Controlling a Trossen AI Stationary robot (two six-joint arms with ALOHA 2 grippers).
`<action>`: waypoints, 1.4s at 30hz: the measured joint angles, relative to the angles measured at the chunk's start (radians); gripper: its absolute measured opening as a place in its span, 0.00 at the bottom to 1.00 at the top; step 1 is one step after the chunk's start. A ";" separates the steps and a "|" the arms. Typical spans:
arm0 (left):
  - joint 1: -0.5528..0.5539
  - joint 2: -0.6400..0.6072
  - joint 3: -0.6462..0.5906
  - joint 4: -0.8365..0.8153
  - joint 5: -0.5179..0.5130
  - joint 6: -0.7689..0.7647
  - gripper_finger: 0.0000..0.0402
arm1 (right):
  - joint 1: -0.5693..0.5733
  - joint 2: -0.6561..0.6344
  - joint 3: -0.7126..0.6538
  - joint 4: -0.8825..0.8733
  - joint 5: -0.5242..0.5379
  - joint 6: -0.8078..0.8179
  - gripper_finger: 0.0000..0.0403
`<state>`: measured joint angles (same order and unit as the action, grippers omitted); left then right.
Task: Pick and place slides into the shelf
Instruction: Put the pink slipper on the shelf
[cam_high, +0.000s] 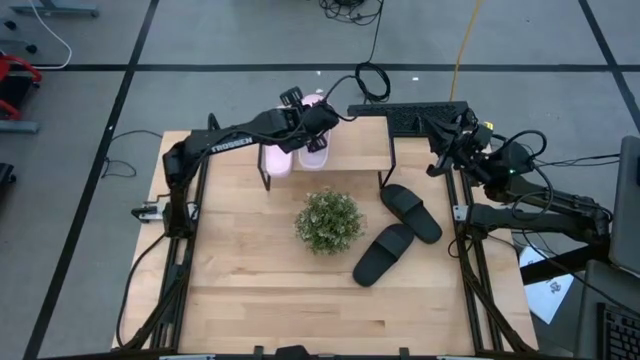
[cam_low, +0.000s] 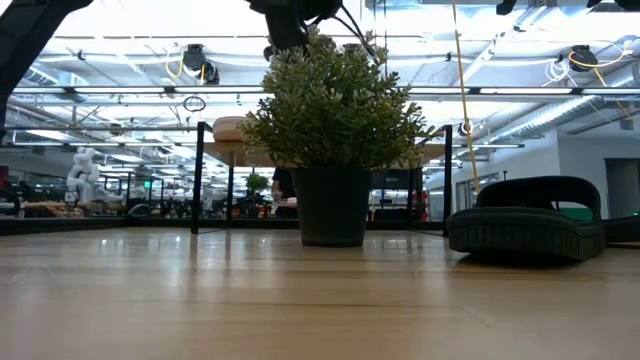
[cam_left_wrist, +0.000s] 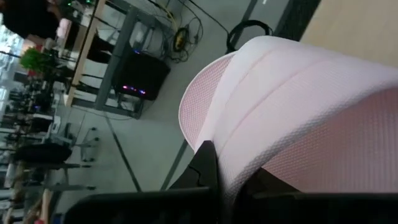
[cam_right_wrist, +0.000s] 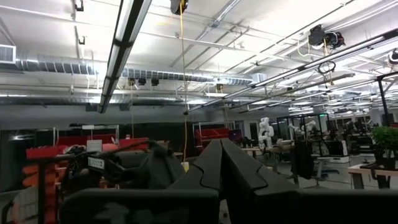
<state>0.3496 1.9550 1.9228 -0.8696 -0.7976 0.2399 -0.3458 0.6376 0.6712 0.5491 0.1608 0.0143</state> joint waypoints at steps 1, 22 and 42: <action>0.000 0.006 0.000 -0.005 -0.007 -0.007 0.00 | 0.000 0.000 0.000 0.000 0.000 0.000 0.00; 0.010 0.075 -0.002 -0.092 -0.017 -0.071 0.00 | 0.000 0.003 0.000 -0.008 -0.004 0.001 0.00; 0.031 0.071 -0.059 -0.117 0.026 -0.081 0.00 | 0.000 0.003 0.000 -0.008 -0.004 0.003 0.00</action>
<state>0.3809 2.0262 1.8638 -0.9861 -0.7713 0.1586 -0.3458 0.6403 0.6712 0.5415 0.1566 0.0172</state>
